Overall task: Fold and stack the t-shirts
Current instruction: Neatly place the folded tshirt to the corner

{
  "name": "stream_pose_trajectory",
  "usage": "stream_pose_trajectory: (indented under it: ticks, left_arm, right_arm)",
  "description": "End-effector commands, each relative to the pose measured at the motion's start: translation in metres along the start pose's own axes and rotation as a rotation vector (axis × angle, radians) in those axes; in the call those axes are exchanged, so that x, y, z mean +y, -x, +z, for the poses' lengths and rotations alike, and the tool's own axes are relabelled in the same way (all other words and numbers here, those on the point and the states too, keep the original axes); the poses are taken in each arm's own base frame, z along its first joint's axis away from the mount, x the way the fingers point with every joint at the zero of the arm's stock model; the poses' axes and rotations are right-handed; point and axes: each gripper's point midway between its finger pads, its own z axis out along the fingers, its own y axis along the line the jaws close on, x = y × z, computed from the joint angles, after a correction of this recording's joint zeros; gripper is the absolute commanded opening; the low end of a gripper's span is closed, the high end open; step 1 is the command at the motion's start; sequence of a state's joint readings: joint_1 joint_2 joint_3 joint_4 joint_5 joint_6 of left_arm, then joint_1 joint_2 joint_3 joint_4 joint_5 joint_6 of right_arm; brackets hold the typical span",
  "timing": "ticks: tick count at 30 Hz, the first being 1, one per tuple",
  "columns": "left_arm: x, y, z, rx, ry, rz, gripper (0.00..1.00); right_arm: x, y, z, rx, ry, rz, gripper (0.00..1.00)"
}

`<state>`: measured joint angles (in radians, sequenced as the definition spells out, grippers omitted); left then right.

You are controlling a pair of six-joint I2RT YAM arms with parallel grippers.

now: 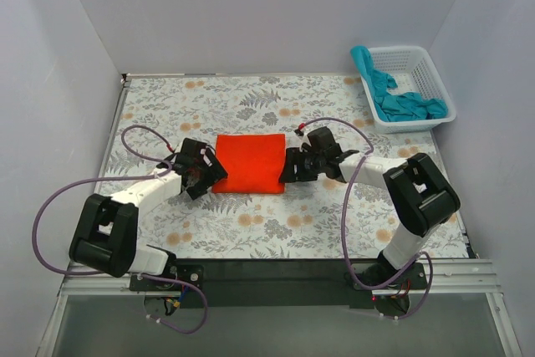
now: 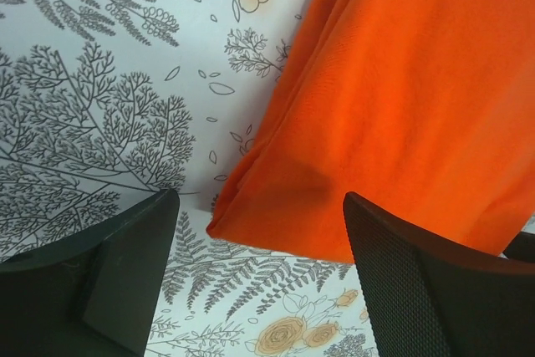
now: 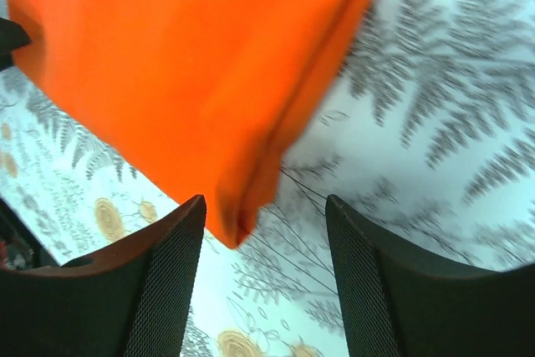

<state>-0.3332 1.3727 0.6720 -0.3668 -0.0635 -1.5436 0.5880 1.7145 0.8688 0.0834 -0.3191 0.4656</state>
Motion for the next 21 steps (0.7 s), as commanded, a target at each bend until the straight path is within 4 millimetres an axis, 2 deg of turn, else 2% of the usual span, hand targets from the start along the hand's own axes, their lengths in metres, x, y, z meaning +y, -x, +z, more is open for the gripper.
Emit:
stream_pose_trajectory:
  ticks: [1,2,4,8,12,13,14,15,16,18,19,20,21]
  left_arm:
    - [-0.015,0.01,0.003,-0.009,-0.028,0.008,0.78]
    - [-0.015,0.009,0.006,-0.003,-0.025,0.01,0.77]
    - [-0.017,0.01,0.009,0.0,-0.027,0.015,0.75]
    - [-0.013,0.005,0.016,0.025,-0.004,0.015,0.62]
    - [-0.007,0.004,0.021,0.023,0.023,0.004,0.36]
    - [-0.005,0.004,0.021,0.017,0.035,0.001,0.22]
    - [-0.004,0.007,0.022,0.007,0.045,-0.001,0.15]
    - [-0.004,0.016,0.022,-0.028,0.065,-0.004,0.1]
    - [-0.003,0.022,0.022,-0.042,0.078,-0.006,0.0]
    - [0.003,0.036,0.027,-0.07,0.12,-0.014,0.0]
    - [0.0,0.052,0.026,-0.105,0.133,-0.01,0.0]
    - [0.006,0.056,0.033,-0.101,0.165,-0.011,0.0]
    - [0.011,0.071,0.034,-0.121,0.181,-0.026,0.0]
  right_arm:
    - [-0.014,0.001,-0.017,-0.041,-0.07,-0.029,0.67]
    - [-0.021,-0.006,-0.02,-0.031,-0.096,-0.032,0.68]
    - [-0.021,-0.005,-0.03,-0.052,-0.106,-0.046,0.72]
    - [-0.027,-0.006,-0.047,-0.086,-0.147,-0.071,0.74]
    - [-0.029,-0.005,-0.067,-0.129,-0.179,-0.089,0.74]
    - [-0.03,-0.007,-0.07,-0.127,-0.183,-0.091,0.74]
    - [-0.03,-0.006,-0.072,-0.134,-0.183,-0.095,0.74]
    - [-0.028,-0.002,-0.077,-0.152,-0.181,-0.1,0.74]
    - [-0.028,-0.004,-0.079,-0.149,-0.185,-0.102,0.74]
    - [-0.027,0.0,-0.086,-0.171,-0.193,-0.12,0.74]
    - [-0.027,0.001,-0.087,-0.176,-0.199,-0.128,0.74]
    - [-0.029,0.0,-0.09,-0.175,-0.209,-0.137,0.74]
    - [-0.029,0.003,-0.093,-0.189,-0.218,-0.146,0.74]
